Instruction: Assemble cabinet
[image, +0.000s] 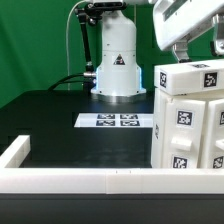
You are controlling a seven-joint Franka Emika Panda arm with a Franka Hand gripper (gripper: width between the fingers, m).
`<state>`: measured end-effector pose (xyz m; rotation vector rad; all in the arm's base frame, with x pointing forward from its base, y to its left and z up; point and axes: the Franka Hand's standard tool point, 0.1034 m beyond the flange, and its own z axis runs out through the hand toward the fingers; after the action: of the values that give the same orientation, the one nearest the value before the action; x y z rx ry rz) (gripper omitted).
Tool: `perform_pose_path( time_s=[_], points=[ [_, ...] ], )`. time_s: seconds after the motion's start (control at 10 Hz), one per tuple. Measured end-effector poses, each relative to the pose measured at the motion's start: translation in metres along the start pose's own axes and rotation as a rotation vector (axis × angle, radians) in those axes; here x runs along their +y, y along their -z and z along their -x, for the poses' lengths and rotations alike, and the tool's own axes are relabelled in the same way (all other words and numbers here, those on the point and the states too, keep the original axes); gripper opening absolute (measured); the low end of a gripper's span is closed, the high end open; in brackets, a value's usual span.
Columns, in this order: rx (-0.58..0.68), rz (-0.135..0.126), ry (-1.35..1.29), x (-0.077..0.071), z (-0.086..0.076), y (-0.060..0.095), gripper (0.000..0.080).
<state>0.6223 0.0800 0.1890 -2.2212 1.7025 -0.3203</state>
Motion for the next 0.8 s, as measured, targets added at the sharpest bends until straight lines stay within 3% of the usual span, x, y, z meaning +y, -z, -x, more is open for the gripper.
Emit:
perform_pose_path(
  time_s=[0.3,0.6,0.8],
  points=[
    [-0.017,-0.037,-0.015,-0.007,0.002,0.021,0.0797],
    [-0.013,-0.027,0.057,-0.004,0.002,0.017,0.0797],
    [-0.003,-0.01,0.45,-0.008,0.004,0.015,0.0797]
  ],
)
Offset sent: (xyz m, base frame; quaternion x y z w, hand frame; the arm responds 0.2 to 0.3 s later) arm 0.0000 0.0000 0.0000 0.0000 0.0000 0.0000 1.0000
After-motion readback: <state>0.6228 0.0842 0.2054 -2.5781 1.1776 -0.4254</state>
